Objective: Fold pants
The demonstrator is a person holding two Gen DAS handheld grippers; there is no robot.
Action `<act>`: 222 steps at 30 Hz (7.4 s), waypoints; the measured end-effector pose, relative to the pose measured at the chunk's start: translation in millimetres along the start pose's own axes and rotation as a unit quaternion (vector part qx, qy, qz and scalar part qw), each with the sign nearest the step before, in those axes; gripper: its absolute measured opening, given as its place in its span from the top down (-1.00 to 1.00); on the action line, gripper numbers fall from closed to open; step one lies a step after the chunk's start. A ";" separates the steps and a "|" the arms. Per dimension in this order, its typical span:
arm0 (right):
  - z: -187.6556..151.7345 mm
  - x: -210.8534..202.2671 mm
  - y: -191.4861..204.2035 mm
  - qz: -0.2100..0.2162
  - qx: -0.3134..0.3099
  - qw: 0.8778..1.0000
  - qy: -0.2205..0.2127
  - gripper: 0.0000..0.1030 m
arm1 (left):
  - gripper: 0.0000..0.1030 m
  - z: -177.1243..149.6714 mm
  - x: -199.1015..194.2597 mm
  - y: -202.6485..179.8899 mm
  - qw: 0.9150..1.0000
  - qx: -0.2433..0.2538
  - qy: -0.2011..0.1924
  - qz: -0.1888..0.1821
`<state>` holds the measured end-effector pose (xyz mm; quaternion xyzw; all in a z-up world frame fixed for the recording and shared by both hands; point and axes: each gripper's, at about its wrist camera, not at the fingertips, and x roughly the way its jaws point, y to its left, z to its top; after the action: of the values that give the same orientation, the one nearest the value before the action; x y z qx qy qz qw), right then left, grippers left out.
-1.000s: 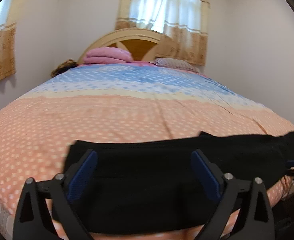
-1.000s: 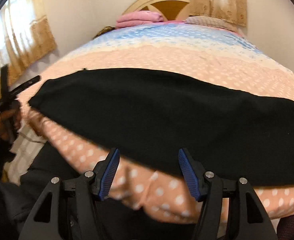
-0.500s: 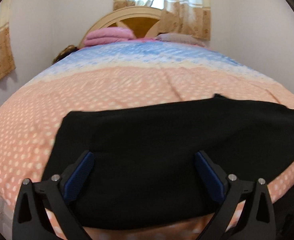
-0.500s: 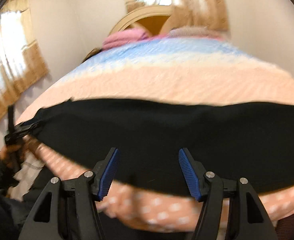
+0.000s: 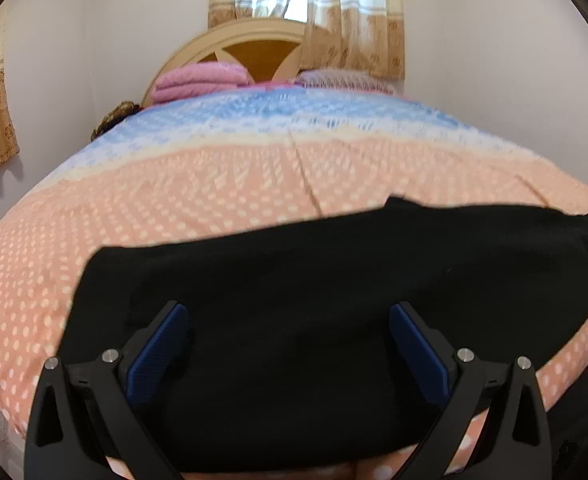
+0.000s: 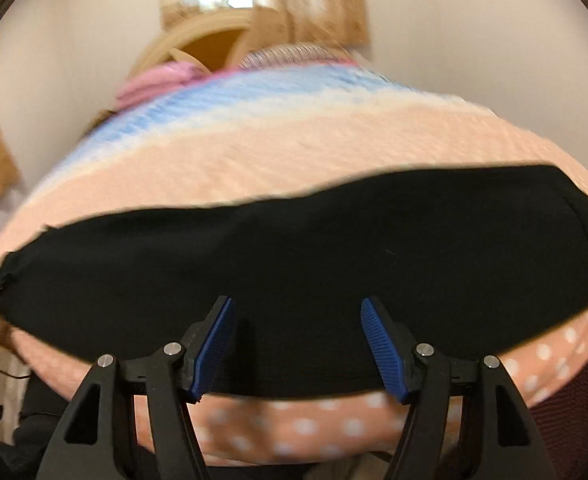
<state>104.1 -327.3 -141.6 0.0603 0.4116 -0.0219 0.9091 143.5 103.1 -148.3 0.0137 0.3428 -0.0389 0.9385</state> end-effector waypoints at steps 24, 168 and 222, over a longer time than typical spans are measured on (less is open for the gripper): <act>8.2 -5.4 -40.8 -0.141 -0.046 0.989 0.014 -0.52 | -1.00 -15.4 9.0 93.5 0.989 -0.115 0.027 0.084; 44.3 -40.8 127.3 0.242 -0.102 0.961 -0.085 0.77 | -1.00 -22.7 13.2 151.8 0.980 -0.175 -0.027 0.089; -3.9 -16.2 0.8 0.178 0.077 0.979 -0.069 -0.12 | 0.53 51.5 19.3 -208.9 0.961 0.076 0.084 -0.254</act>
<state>90.6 -326.2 -131.9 0.2006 0.3274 0.1042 0.9174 174.0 -109.0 -121.2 0.0008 0.4083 -0.3007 0.8619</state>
